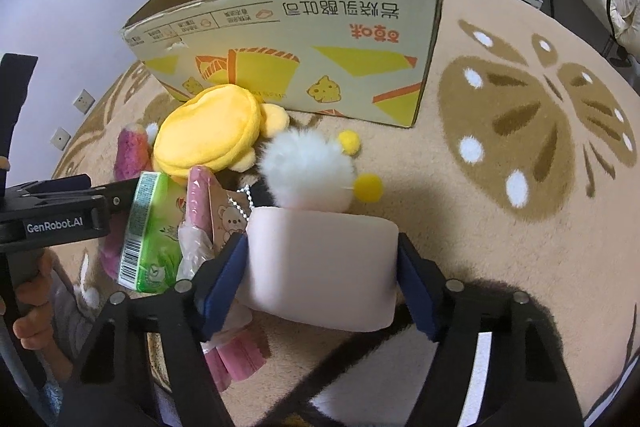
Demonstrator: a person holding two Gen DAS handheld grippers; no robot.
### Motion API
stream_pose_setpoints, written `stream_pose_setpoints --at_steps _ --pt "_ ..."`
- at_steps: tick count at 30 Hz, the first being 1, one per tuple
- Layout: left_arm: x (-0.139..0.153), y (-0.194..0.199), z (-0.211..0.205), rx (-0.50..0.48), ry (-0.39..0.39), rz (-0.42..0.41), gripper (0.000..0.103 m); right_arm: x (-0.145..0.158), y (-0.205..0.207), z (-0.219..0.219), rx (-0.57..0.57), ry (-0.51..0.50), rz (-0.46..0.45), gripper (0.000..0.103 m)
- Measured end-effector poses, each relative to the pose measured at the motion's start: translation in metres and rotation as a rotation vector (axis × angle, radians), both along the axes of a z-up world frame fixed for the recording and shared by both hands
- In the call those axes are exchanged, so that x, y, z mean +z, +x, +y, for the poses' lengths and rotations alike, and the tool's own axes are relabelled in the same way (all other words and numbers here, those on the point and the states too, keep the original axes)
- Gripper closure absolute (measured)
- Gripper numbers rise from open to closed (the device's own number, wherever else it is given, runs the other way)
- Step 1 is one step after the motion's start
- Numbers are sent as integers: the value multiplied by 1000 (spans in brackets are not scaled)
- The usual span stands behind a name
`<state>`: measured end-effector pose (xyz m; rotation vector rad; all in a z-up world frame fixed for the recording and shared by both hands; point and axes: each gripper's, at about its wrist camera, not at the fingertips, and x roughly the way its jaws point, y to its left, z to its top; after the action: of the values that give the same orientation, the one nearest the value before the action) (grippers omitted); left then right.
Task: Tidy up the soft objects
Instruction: 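Grasp the pink tissue box with the right tool while the left tool grasps the pink plush bear, then lift both items over the box and release them inside with both tools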
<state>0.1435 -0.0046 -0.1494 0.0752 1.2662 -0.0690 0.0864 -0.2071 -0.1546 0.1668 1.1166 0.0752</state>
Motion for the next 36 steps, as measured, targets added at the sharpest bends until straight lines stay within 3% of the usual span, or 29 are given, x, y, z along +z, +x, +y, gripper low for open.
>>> stream_pose_setpoints --at_steps 3,6,10,14,19,25,36 --pt "-7 2 0 9 -1 24 3 0 0 1 -2 3 -2 31" --pt "-15 6 0 19 -14 48 11 1 -1 -1 -2 4 -8 36" --pt "-18 6 -2 7 -53 61 25 3 -3 -2 -2 4 -17 42" --pt "-13 3 -6 -23 -81 39 51 8 -6 -5 -6 8 -37 46" --pt "-6 0 -6 -38 -116 25 65 13 -9 -11 -19 20 -53 48" --pt "8 -6 3 -15 -138 -25 67 24 -16 -26 -83 11 -94 48" --pt "57 -9 10 6 -142 -245 67 44 -20 -34 -113 64 -196 48"
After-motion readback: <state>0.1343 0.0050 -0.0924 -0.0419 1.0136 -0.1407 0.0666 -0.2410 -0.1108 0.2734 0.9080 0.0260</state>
